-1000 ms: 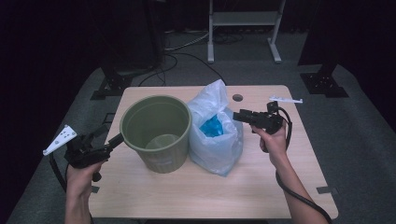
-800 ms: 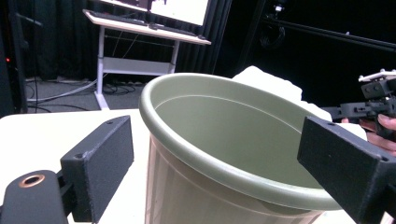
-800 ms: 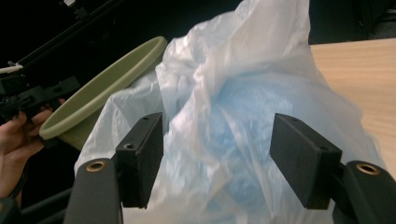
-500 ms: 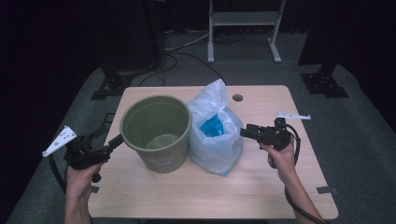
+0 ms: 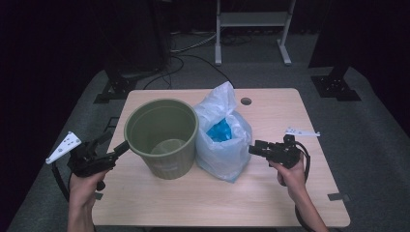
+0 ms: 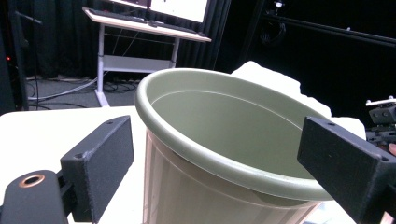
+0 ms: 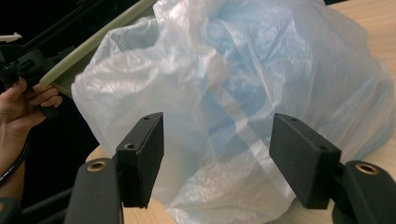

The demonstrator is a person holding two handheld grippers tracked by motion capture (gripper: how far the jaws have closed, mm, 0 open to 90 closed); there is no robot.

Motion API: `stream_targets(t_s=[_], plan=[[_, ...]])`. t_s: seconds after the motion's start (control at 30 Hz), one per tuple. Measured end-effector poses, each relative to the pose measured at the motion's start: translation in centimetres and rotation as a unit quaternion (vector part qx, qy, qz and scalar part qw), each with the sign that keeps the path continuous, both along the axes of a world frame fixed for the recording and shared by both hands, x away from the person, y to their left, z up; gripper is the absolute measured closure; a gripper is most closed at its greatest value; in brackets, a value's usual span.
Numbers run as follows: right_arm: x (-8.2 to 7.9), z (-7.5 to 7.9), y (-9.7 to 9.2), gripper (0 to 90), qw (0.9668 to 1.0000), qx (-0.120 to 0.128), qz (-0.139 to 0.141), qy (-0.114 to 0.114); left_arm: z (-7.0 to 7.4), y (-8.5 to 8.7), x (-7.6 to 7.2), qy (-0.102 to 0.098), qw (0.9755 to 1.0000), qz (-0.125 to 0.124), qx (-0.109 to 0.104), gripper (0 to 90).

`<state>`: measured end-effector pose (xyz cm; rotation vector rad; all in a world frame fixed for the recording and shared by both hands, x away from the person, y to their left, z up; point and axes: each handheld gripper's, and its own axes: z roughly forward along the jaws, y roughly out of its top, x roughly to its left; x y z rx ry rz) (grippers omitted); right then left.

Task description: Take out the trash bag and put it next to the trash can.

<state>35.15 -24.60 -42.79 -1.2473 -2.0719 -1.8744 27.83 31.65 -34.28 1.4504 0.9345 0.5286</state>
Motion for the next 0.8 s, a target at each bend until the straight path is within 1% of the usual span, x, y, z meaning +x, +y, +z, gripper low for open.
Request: stream_targets(t_s=[0.13,0.37,0.47,0.67,0.77,0.8], plan=[[-0.4,-0.8,-0.1,34.2,1.0000,0.003,-0.003,0.005,0.0,0.0,0.0,-0.001,1.0000,0.001,0.000,9.5],[-1.4,-1.7,-0.4,34.1,0.9999,0.010,-0.008,0.005,0.1,0.0,-0.1,-0.001,1.0000,0.000,0.002,9.5],[-2.2,-2.2,-0.7,34.0,0.9998,0.013,-0.013,0.003,0.1,-0.1,-0.1,-0.001,1.0000,0.000,0.001,9.5],[-3.9,-3.1,-1.3,33.5,0.9992,0.028,-0.028,-0.003,0.0,-0.2,-0.1,-0.001,1.0000,-0.002,0.003,9.5],[-4.8,-3.6,-1.7,33.0,0.9986,0.036,-0.037,-0.010,0.0,-0.3,-0.1,0.000,1.0000,-0.004,0.004,9.5],[-5.1,-3.9,-1.8,32.7,0.9985,0.035,-0.040,-0.012,0.0,-0.4,-0.1,0.000,1.0000,-0.005,0.005,9.5]])
